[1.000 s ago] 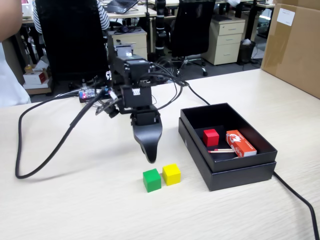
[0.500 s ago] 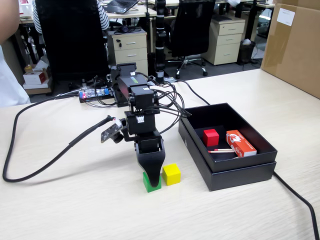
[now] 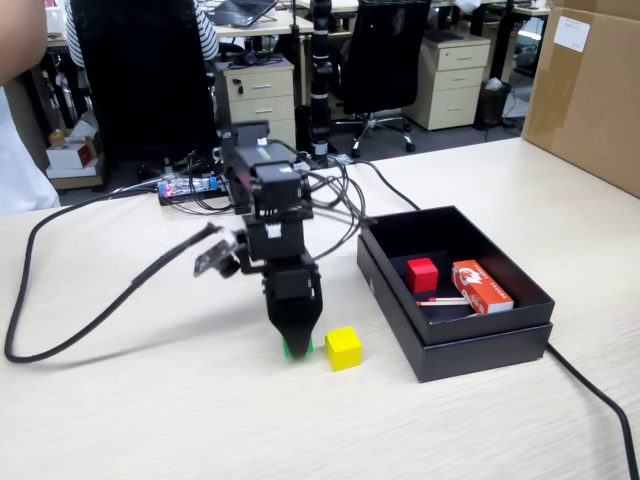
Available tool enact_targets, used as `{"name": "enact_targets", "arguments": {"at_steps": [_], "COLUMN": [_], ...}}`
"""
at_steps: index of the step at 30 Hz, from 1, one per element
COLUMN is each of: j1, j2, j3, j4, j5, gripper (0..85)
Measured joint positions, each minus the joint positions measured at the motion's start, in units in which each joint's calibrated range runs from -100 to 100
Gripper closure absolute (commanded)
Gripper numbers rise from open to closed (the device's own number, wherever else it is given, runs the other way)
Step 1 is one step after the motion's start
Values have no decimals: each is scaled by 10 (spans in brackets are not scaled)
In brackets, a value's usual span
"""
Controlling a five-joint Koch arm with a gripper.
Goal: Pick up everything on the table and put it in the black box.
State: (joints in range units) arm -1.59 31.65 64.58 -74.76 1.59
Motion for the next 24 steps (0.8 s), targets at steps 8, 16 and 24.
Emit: {"name": "enact_targets", "arguments": {"at_steps": [8,16,24], "j1": [76,178,207], "j2": [-214,-256,-144], "j3": [-6,-60,-69], "j4": [-66,-68,-68], "j5": [24,45,65], "gripper": [846,846,846]}}
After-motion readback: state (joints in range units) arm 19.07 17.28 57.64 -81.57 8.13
